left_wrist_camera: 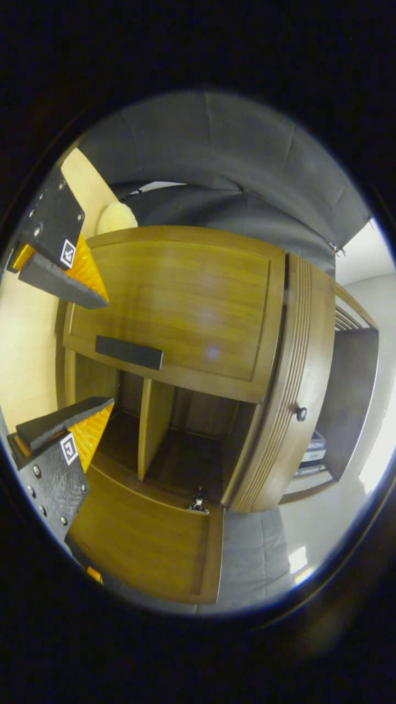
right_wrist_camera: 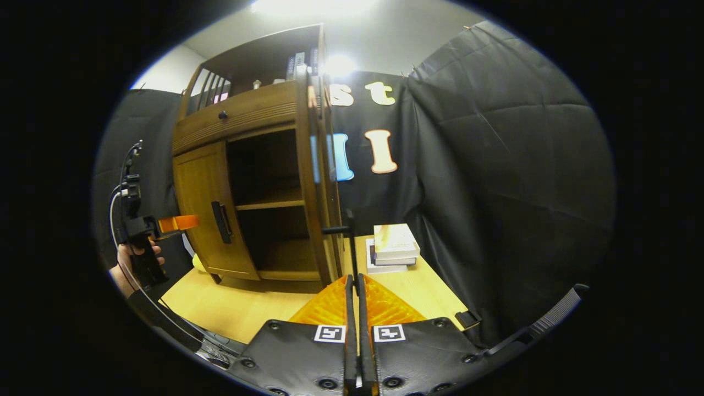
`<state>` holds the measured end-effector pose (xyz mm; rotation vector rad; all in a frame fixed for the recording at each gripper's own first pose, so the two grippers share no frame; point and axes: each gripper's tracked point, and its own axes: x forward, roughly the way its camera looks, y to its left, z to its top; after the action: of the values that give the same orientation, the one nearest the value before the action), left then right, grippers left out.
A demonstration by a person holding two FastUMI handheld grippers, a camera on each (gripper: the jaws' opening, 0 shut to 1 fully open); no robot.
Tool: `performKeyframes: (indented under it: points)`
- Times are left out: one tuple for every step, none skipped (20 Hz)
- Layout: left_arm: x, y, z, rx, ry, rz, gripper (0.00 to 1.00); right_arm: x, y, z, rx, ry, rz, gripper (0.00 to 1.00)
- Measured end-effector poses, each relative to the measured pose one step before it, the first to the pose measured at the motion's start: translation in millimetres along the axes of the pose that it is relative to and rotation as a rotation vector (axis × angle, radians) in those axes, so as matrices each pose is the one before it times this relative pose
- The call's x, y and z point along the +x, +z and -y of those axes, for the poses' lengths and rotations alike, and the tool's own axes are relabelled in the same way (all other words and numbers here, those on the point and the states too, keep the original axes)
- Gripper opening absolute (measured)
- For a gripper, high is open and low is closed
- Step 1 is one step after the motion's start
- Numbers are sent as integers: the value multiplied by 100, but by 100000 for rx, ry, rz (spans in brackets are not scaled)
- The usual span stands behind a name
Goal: Open the right door of the double-door shoe cabinet with the right hand, and open the left door with the left hand.
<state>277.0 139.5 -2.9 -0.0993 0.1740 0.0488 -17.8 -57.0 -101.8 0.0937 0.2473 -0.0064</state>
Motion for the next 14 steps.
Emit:
performKeyframes:
  points:
    - [920, 127, -40, 1377, -356, -119, 91, -110, 109, -1062, 168, 2717, -54, 14]
    - [947, 175, -159, 1321, -300, 262, 91, -31, -45, -1255, 206, 2701, -949, 29]
    - [919, 219, -29, 1012, -445, 325, 91, 212, -118, -1123, 415, 2477, -860, 44]
    - [915, 17, 69, 615, -492, 282, 91, 320, -82, -899, 252, 2076, -323, 59]
    - [796, 102, -99, 376, -530, 295, 91, 115, -168, -858, -200, 1879, -123, 74]
    - [823, 87, -6, 174, -386, 122, 91, 131, -371, -526, -599, 816, -384, 89]
    - [890, -131, 322, 77, -363, 3, 91, 258, -262, -676, -385, 1095, -554, 89]
    - [883, -68, 178, 110, -34, -173, 91, 331, -316, -831, -361, 1323, -481, 94]
    - [775, -149, -53, 369, 452, -18, 91, 395, -49, -606, -1227, 1073, -251, 94]
    - [837, -18, -100, 696, 578, 176, 91, 473, -180, -533, -1815, 584, -193, 93]
    - [661, -40, -93, 711, 456, 223, 91, 435, 94, -290, -1523, 366, 15, 93]
    - [824, 17, 29, 573, -443, 50, 90, 499, 2, -240, -310, 493, 51, 92]
    - [538, 54, 82, 371, -677, 125, 90, 495, 66, -299, 516, 495, 165, 92]
    - [692, -43, -33, 368, -377, -86, 90, 371, 31, -260, 525, 236, 206, 92]
